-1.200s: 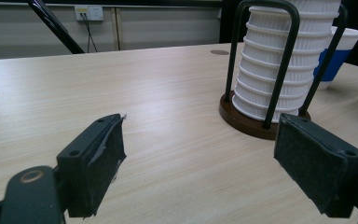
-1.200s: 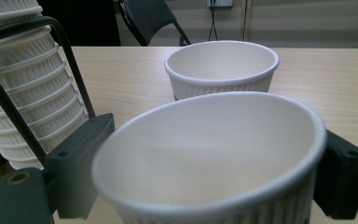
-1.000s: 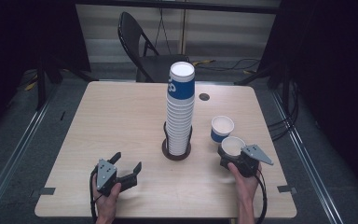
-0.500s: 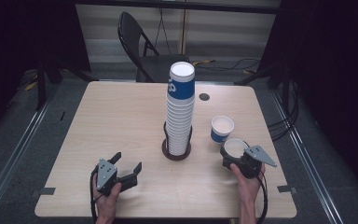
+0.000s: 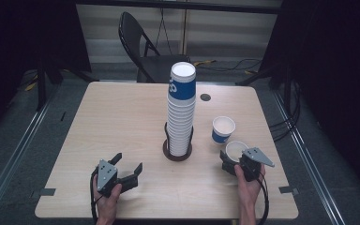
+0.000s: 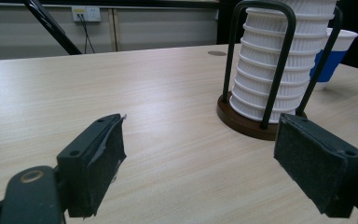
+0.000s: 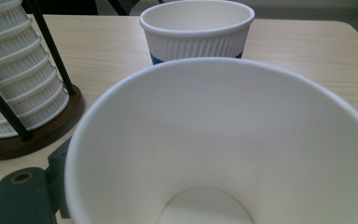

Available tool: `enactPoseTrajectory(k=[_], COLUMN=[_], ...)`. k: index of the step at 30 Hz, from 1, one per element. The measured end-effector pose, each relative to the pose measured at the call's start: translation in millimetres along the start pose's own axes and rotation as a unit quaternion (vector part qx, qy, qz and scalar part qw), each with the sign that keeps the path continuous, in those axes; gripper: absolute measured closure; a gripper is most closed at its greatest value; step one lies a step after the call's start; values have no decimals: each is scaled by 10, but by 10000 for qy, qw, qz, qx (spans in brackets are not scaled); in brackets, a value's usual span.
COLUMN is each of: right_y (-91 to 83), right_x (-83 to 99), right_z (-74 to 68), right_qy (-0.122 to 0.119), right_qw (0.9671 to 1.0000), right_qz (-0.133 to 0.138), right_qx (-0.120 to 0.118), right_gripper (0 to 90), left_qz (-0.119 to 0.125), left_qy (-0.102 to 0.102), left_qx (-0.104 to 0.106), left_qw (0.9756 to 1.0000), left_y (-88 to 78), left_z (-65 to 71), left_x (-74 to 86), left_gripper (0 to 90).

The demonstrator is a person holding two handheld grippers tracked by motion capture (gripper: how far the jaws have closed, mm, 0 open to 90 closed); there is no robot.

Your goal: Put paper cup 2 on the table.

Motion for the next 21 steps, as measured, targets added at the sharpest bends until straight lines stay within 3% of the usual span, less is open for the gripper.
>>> enactPoseTrajectory(k=[12,21], right_y=[-108,-248], right_x=[98,142], right_z=[-46,-131], right_qy=[101,227], right_qw=[9995,9991], right_qz=[-280,-301], right_qx=[109,198], right_gripper=[127,128], left_qz=[16,23], left_qy=[-4,4], left_qx=[3,24], left_qw=[10000,10000], left_y=[-3,-5], left_z=[0,-1], left_x=[0,0], left_gripper=[160,160])
Point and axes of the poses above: each handheld gripper's, and its own axes: y roughly forward along the jaws, x roughly out of its underside, z roughly to its right, the point moved 3 cm from there along y, roughly forward along the jaws, and after that the axes turned 14 degrees about -y, right-handed, at the moved point
